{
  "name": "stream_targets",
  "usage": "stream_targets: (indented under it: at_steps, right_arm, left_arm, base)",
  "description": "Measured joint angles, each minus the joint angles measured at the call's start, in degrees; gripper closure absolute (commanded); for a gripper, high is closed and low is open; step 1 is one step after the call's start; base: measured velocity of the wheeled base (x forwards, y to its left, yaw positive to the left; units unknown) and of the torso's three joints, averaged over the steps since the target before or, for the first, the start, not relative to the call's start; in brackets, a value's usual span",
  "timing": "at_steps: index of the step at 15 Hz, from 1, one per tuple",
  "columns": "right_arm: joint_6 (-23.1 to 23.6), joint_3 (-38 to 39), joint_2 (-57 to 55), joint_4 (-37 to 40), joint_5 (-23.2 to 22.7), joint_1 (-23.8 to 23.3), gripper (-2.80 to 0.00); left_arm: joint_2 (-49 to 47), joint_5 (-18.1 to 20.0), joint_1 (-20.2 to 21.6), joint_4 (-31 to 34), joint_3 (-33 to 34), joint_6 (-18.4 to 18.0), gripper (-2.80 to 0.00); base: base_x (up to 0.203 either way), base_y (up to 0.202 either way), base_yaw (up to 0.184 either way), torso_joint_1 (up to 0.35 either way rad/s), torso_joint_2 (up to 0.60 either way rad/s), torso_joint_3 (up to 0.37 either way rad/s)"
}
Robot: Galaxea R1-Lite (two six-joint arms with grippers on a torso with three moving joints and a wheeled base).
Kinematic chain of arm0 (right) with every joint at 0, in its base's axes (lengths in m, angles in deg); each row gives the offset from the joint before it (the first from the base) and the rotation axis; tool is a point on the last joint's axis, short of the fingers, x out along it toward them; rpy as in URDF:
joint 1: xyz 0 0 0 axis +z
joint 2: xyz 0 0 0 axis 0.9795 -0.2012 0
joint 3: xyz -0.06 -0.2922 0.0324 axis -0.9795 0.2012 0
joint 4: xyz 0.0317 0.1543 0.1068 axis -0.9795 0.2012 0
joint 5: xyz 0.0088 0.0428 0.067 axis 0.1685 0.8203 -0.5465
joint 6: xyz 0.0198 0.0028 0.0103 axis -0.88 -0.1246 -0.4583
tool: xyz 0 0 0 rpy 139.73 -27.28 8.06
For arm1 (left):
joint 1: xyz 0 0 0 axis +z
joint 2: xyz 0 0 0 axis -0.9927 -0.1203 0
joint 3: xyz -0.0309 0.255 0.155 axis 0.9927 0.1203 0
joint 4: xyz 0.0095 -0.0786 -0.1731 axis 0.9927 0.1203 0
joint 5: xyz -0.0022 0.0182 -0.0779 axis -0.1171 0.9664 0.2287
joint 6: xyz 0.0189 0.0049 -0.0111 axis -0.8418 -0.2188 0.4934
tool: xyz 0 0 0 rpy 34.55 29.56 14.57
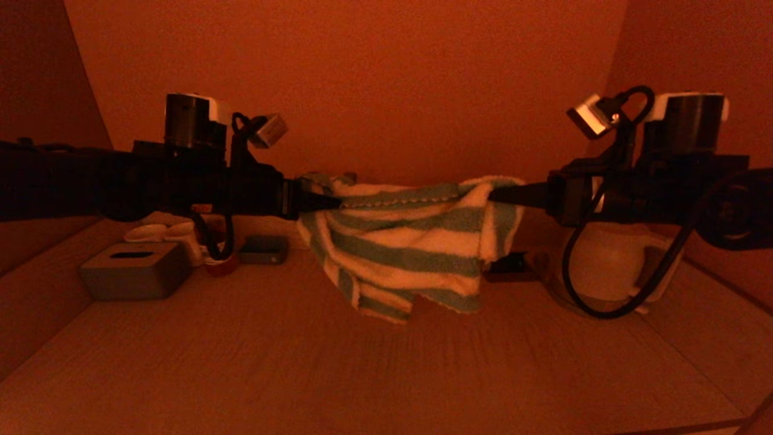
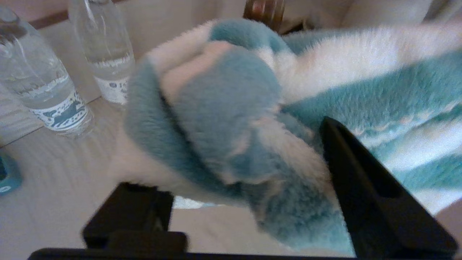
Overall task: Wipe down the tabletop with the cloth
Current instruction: Hand it to the other hand
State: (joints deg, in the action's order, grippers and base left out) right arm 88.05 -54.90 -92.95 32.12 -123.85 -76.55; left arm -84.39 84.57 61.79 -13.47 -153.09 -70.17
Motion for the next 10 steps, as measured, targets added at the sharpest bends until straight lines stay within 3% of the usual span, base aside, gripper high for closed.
stream_targets:
  at_steps: [3,6,10]
  right_arm:
    - [-0.38,-1.12,-0.09,-0.39,-0.12,-1.09,0.00]
    - [-0.56,-1.92,-0.09,-0.52,-0.18,-2.14,0.00]
    - [-2.00,-2.90,-0.44,-0.68,-0.20,-3.40,0.00]
  left_arm:
    - [0.15,-1.34,0.02,0.93,1.57,-4.36,-2.80]
    - [0.43,-2.42,0.99,0.63,1.86,-5.72,-2.80]
    - [1.41,-10.86,2.28,-0.11,1.64,-10.08,-2.80]
  base:
    - [0.000,0.000,0.000,0.000,0.00,0.000]
    - [0.000,0.000,0.000,0.000,0.00,0.000]
    - [0.000,0.000,0.000,0.000,0.00,0.000]
